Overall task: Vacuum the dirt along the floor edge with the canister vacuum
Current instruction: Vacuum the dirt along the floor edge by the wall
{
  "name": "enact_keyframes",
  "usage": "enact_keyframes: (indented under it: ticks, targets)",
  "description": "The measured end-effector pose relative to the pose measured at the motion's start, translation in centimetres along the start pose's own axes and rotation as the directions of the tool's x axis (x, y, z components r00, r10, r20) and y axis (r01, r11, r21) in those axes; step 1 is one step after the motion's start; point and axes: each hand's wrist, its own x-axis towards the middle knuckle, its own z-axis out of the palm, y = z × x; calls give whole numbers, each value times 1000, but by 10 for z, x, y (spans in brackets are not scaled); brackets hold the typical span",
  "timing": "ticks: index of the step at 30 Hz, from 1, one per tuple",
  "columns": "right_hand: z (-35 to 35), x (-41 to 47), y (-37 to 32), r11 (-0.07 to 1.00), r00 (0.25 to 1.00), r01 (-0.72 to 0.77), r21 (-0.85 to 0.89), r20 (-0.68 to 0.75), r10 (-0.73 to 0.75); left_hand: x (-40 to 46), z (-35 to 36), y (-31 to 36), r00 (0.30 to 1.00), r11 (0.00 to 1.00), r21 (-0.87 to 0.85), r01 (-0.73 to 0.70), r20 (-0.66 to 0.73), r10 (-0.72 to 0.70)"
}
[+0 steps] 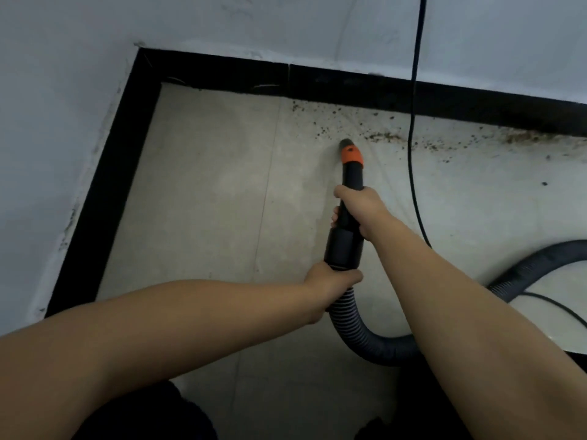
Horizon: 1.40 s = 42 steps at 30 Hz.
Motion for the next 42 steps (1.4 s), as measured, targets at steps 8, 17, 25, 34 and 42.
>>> enact_keyframes:
  ticks: [8,17,25,34,42]
  targets:
    - [28,6,-18,1000,986,12,-2,165,-11,-8,-17,15,994,996,-85,31,-97,-39]
    - [-42,4,-8,981,995,-100,164,25,97,-25,23,35,998,985,164,56,-30,-51]
    - [-79,26,-8,981,989,-52,187,-124,76,1,53,38,998,985,165,-51,42,44]
    - [-57,32,-32,1000,998,-28,-9,51,28,11,56,41,999,998,-54,-30,15,31]
    - [3,30,-40,999,986,-9,-32,163,15,6,9,40,995,994,-97,-43,-97,33]
